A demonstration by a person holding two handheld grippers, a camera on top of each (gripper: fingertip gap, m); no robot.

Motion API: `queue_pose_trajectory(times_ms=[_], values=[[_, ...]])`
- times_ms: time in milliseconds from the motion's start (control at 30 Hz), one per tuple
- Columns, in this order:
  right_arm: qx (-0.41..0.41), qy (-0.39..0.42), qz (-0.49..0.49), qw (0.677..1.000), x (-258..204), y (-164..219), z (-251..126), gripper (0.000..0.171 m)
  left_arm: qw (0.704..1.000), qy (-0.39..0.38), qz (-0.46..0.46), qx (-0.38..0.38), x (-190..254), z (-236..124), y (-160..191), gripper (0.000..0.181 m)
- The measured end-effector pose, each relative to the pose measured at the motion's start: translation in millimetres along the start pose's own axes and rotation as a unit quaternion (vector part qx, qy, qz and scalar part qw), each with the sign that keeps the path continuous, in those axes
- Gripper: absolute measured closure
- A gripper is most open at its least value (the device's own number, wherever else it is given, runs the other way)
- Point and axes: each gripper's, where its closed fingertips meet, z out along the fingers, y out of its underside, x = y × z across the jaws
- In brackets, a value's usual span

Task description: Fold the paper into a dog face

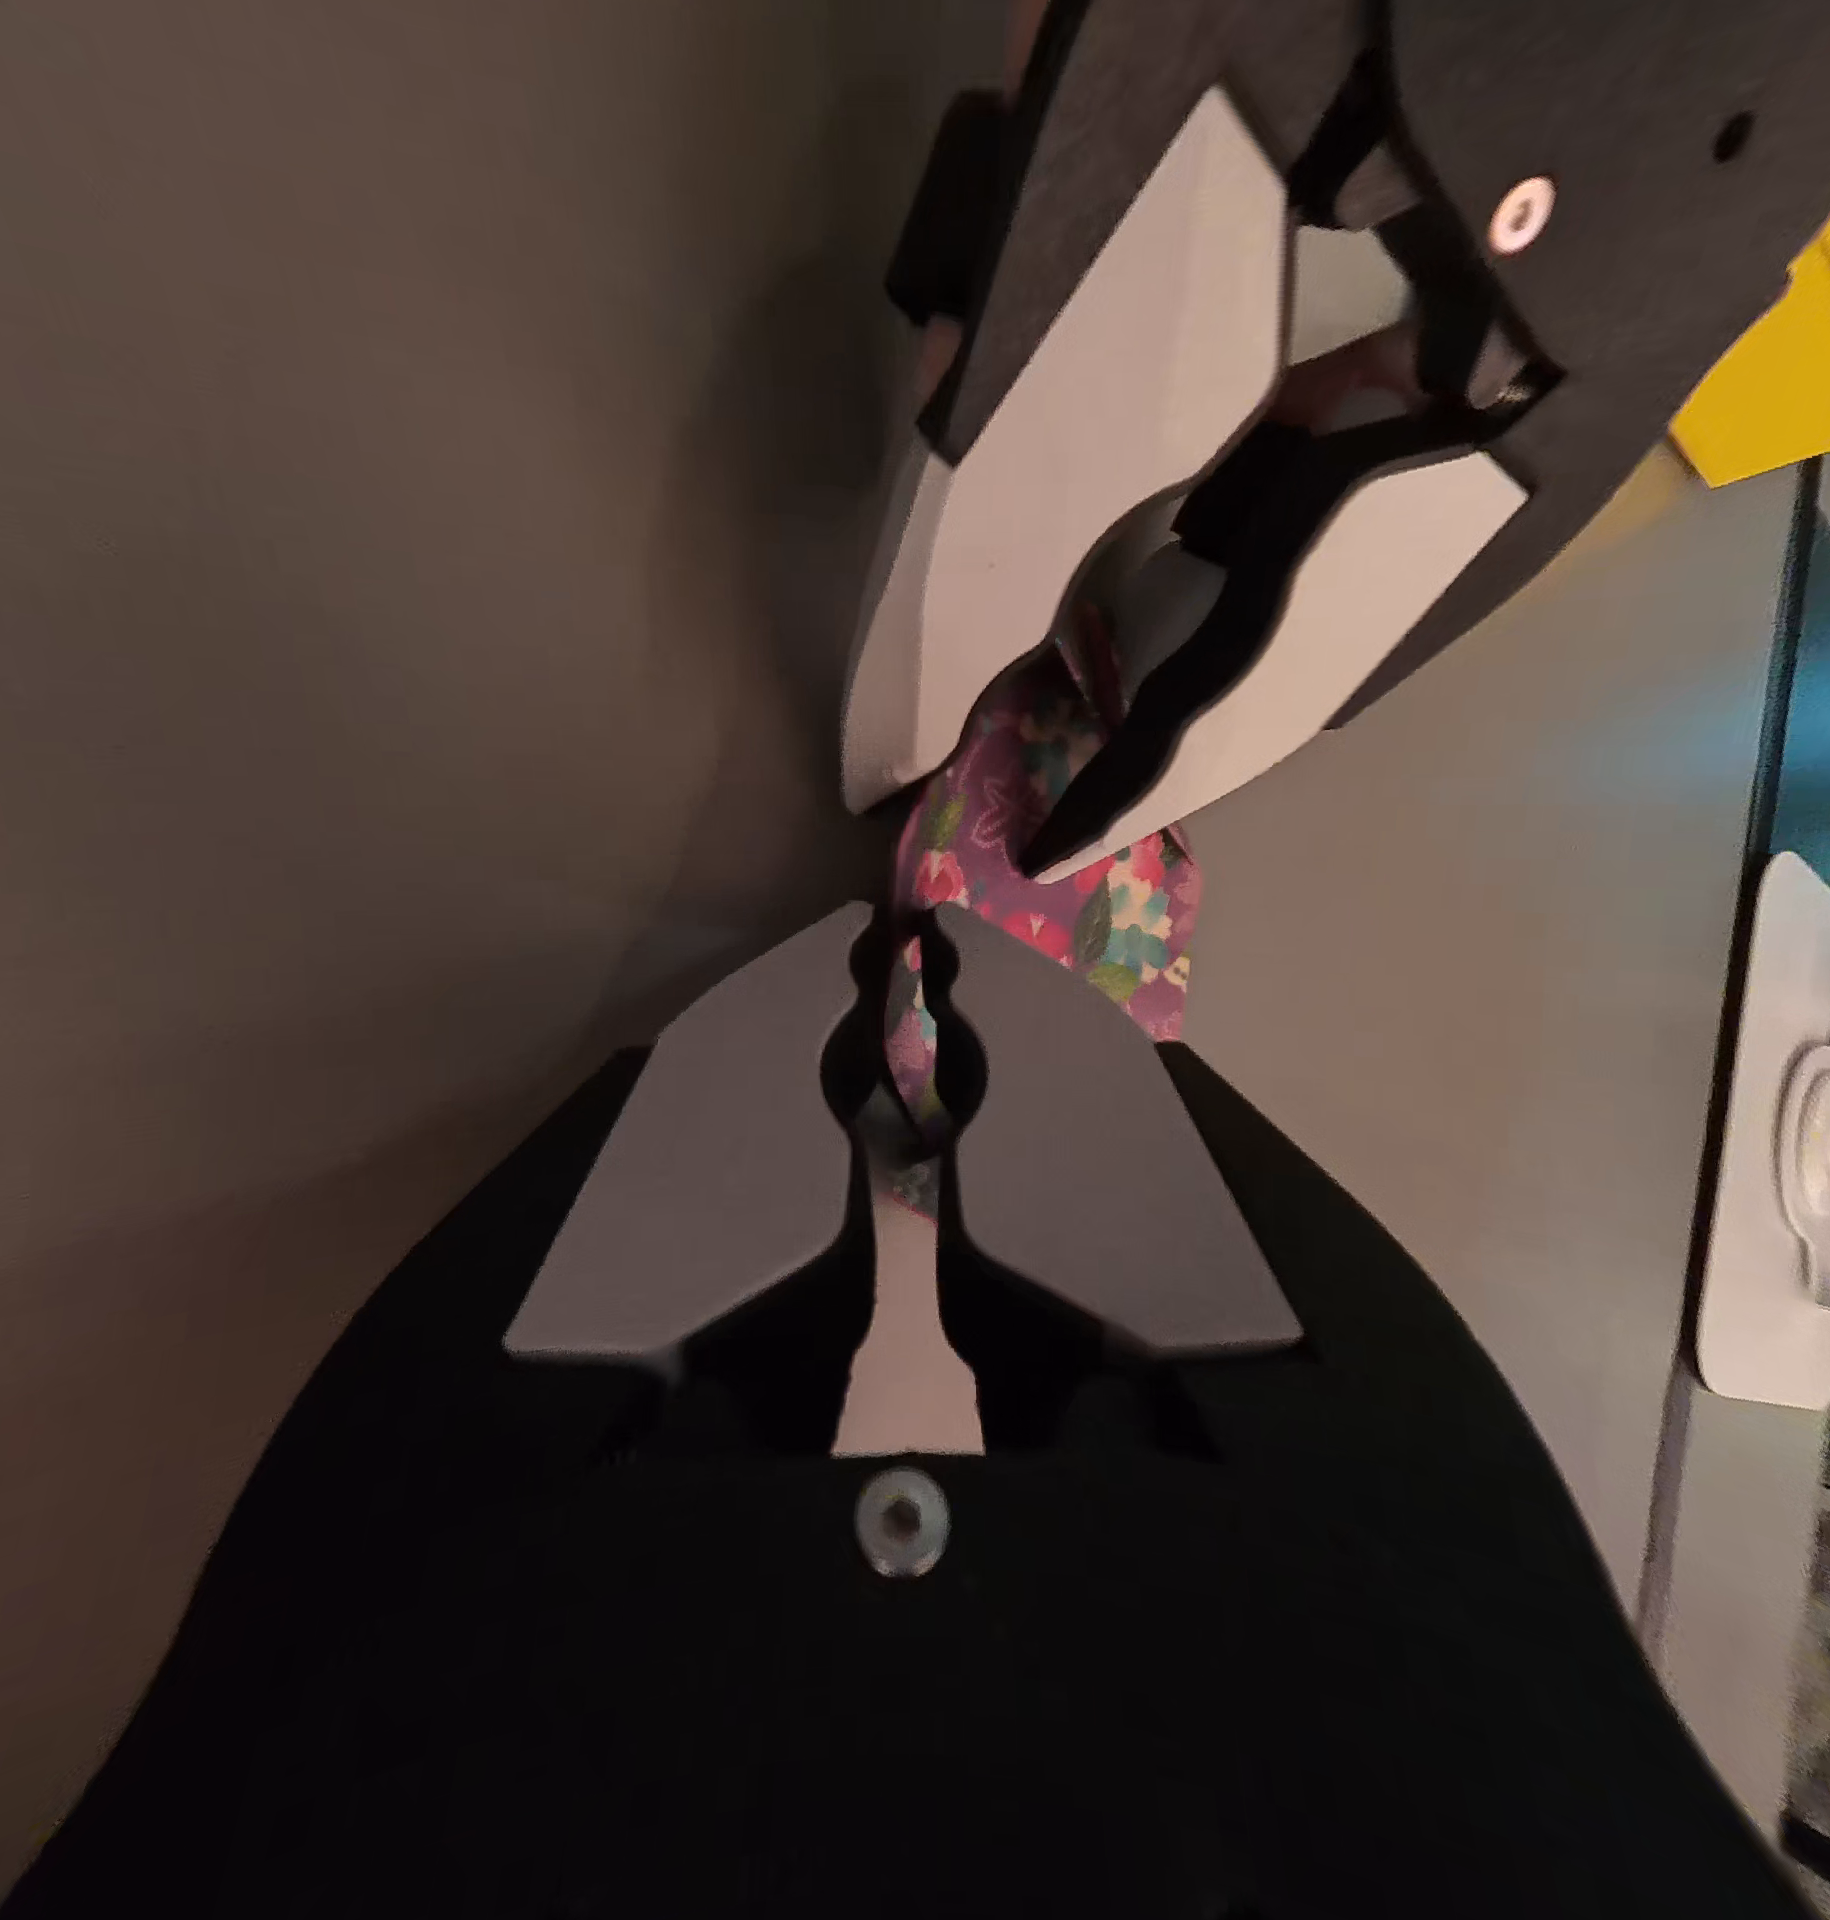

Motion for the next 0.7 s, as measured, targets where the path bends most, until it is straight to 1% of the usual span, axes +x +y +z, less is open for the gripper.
queue_pose_trajectory(times_ms=[33,100,200,267,433,500,633,700], values=[[-0.004,0.003,-0.008,1.0,-0.8,0.2,1.2,0.163,1.0,0.004,-0.001,0.0,1.0,-0.1,0.0,0.142],[-0.002,0.002,-0.01,1.0,-2.2,-2.1,2.2,0.165,1.0,0.011,-0.001,0.0,2.8,-0.4,0.1,0.139],[0.023,-0.001,0.021,1.0,1.5,-7.4,-0.7,0.166,1.0,0.01,0.008,0.0,4.3,-0.2,0.7,0.135],[0.04,-0.007,0.048,0.998,5.3,-8.8,-2.9,0.166,1.0,0.005,0.015,0.001,4.3,0.1,1.4,0.135],[0.074,-0.072,0.136,0.985,3.6,-10.6,-3.8,0.165,1.0,-0.001,0.024,0.001,3.0,0.3,1.9,0.137],[0.085,-0.08,0.164,0.979,6.8,-9.9,-3.5,0.166,1.0,0.0,0.023,0.001,2.2,0.2,1.8,0.139],[0.12,-0.085,0.192,0.97,14.9,-15.1,-9.3,0.166,1.0,-0.001,0.025,0.001,1.7,0.3,2.0,0.139],[0.124,-0.083,0.194,0.97,18.5,-15.0,-10.9,0.169,1.0,-0.001,0.027,0.001,1.6,0.2,2.2,0.139]])
